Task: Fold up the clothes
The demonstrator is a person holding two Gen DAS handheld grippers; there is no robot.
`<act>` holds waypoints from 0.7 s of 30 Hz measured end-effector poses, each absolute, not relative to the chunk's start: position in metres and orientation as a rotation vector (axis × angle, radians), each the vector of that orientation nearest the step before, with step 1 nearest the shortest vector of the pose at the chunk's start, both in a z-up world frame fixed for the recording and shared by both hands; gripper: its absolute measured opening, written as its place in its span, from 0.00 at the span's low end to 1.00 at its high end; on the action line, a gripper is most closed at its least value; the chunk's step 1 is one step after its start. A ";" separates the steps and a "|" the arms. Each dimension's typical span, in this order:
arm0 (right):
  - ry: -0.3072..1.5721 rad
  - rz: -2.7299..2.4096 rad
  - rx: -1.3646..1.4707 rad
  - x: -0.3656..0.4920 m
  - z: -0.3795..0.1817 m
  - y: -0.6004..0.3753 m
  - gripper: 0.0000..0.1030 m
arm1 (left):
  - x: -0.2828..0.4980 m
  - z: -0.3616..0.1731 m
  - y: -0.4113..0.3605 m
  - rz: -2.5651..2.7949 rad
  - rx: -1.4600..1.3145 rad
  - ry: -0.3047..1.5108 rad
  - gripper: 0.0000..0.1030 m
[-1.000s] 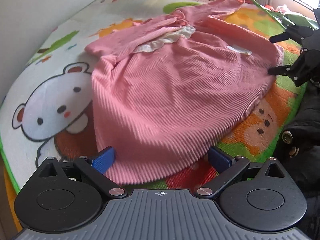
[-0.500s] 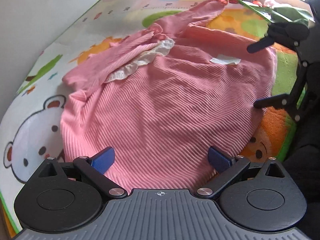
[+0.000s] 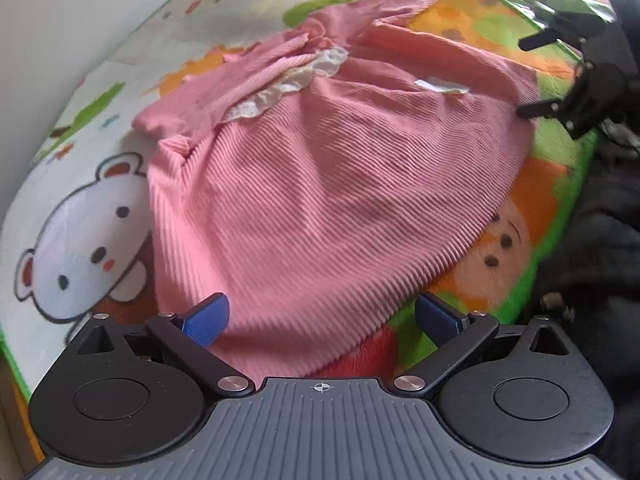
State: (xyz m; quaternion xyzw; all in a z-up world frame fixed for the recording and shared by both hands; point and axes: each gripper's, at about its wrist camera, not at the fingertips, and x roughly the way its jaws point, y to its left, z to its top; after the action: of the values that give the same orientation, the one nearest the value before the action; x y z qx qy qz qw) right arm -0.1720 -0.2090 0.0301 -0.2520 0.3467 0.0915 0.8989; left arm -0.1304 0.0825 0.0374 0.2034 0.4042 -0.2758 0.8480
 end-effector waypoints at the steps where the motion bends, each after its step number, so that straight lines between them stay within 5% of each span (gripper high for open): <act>1: 0.708 0.191 -0.512 -0.172 0.033 -0.210 1.00 | -0.130 0.038 0.084 -0.574 0.427 0.851 0.98; 17: 0.718 0.231 -0.487 -0.167 0.031 -0.203 1.00 | -0.135 0.042 0.118 -0.502 0.432 0.903 1.00; 21: 0.699 0.292 -0.315 -0.157 0.058 -0.217 1.00 | -0.118 0.066 0.113 -0.478 0.409 0.798 1.00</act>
State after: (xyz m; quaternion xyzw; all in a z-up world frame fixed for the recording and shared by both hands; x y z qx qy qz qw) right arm -0.1571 -0.2165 0.0580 -0.1531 0.3399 0.1420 0.9170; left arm -0.1185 0.1127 0.0657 0.1957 0.3821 -0.2288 0.8737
